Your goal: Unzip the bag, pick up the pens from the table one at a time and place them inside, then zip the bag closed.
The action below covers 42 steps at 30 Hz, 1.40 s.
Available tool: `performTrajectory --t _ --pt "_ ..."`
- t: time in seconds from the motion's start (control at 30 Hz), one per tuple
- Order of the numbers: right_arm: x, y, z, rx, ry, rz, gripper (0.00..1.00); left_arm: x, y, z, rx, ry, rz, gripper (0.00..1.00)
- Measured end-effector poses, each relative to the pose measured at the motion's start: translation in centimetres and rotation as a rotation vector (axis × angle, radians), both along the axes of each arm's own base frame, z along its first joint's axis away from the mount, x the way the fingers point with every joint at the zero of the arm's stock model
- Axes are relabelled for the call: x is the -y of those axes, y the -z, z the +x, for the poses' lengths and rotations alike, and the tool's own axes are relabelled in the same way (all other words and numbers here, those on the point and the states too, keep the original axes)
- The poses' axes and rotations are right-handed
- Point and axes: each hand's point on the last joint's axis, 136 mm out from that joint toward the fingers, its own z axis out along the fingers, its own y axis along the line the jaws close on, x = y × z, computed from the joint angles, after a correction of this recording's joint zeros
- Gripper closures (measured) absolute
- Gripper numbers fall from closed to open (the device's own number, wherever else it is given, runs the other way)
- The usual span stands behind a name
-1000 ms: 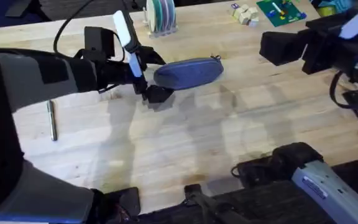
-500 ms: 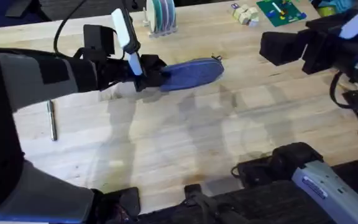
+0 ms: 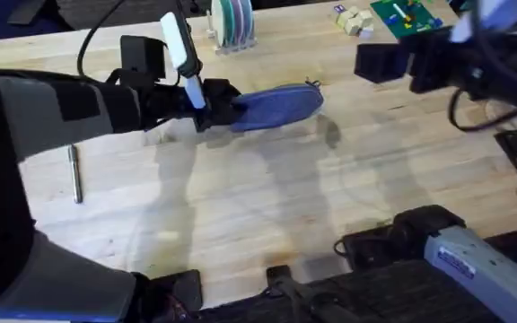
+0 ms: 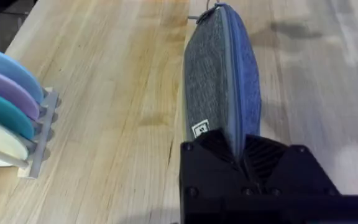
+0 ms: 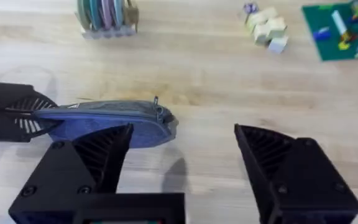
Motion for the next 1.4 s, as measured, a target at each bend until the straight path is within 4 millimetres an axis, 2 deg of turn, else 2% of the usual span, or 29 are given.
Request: performTrajectory --t 0.23,0.43,0.6,0.83,0.87,1.07,1.23,1.3,1.4 --pt "-0.5 3.3 2.9 -0.114 0.009 0.058 0.004 0.0 0.0 0.0 0.000 0.000 0.000 0.958" --pt "-2.0 6.5 5.3 -0.205 -0.051 0.123 0.004 0.0 0.0 0.0 0.000 0.000 0.000 0.958" --pt "-3.3 9.3 6.2 -0.295 -0.095 0.183 0.004 0.0 0.0 0.0 0.000 0.000 0.000 0.958" --pt "-3.7 11.8 7.8 -0.349 -0.075 0.247 0.004 0.0 0.0 0.0 0.000 0.000 0.000 0.958" --pt "-3.8 14.3 8.9 -0.401 -0.044 0.287 0.004 0.0 0.0 0.0 0.000 0.000 0.000 0.958" --pt "-4.0 15.7 10.3 -0.407 -0.008 0.336 0.016 0.0 0.0 0.0 0.000 0.000 0.000 0.958" --pt "-4.0 16.5 10.4 -0.426 0.001 0.348 0.050 0.0 0.0 0.0 0.000 0.000 0.000 0.958" --pt "-4.1 16.6 10.4 -0.430 0.003 0.351 0.094 0.0 0.0 0.0 0.000 0.000 0.000 0.958" --pt "-4.1 16.6 10.4 -0.430 0.005 0.356 0.266 0.0 0.0 0.0 0.000 0.000 0.000 0.958"
